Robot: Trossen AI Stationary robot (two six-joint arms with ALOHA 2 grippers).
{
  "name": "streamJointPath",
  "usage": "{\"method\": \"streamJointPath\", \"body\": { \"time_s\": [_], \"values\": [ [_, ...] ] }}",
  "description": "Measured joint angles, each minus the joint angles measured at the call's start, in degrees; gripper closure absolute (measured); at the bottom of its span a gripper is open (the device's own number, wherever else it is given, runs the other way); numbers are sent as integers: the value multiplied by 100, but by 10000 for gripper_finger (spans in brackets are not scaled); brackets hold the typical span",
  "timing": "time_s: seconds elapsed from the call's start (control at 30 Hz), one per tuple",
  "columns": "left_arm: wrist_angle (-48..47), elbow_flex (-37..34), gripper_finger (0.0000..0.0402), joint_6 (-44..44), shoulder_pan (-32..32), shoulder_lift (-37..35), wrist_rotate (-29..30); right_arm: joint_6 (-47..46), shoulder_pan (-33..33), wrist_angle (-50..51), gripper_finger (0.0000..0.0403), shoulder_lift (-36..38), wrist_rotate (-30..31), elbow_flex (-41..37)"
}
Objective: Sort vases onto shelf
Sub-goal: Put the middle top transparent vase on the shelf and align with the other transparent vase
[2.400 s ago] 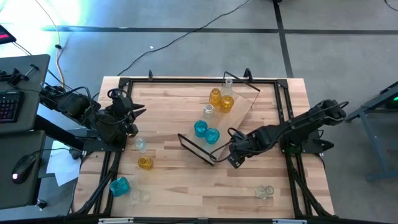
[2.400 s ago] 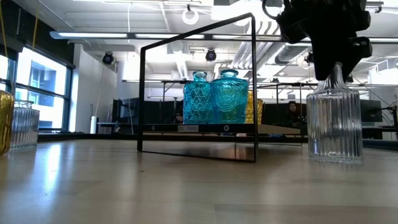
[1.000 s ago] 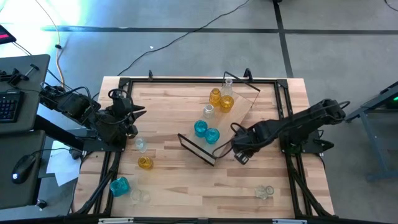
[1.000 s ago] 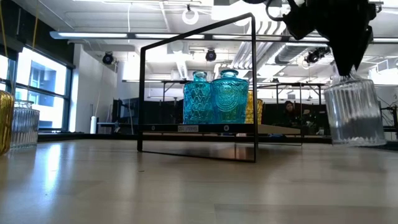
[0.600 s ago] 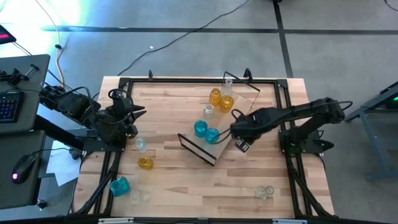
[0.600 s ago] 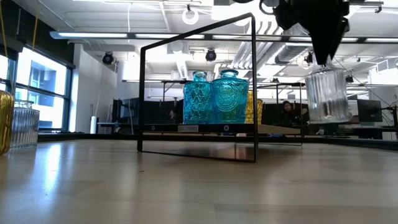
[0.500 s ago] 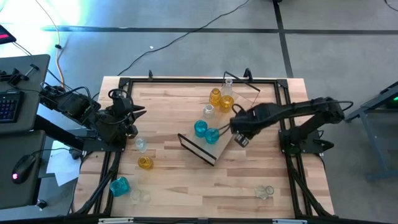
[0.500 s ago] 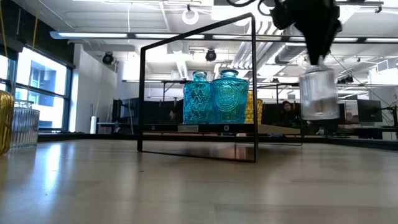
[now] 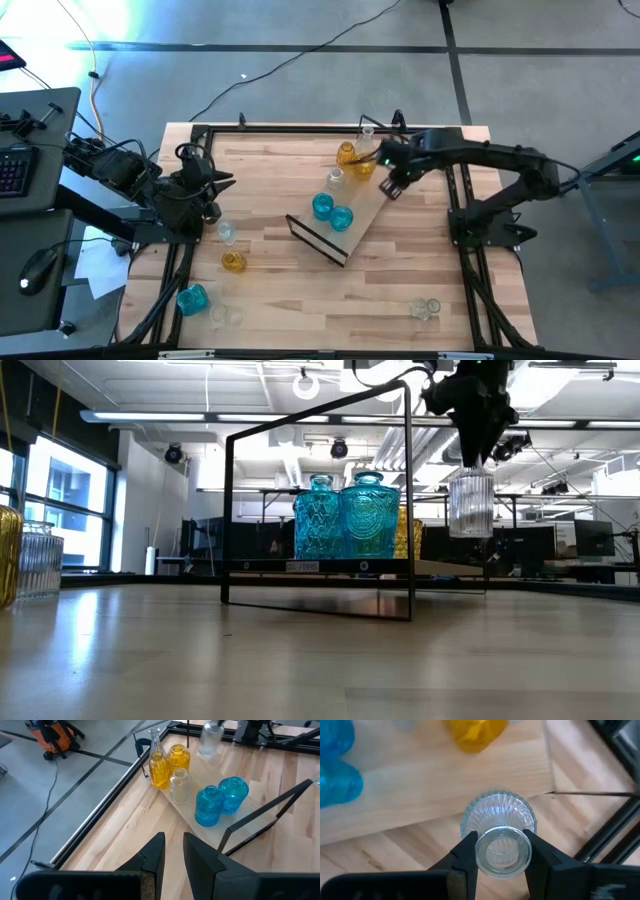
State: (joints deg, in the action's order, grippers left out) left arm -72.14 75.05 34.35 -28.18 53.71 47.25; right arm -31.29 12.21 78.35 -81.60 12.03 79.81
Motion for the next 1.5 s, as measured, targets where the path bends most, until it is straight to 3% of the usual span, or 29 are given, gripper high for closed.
{"method": "streamJointPath", "body": {
  "time_s": [0.3,0.67,1.5],
  "values": [
    [0,2,342,-4,0,0,36,648,1067,-207,311,433,-145,0],
    [1,2,342,46,0,0,130,1299,1798,-627,311,360,-450,-4],
    [4,2,342,118,2,-1,284,2234,2647,-1208,311,-443,-1233,-5]
  ]
}}
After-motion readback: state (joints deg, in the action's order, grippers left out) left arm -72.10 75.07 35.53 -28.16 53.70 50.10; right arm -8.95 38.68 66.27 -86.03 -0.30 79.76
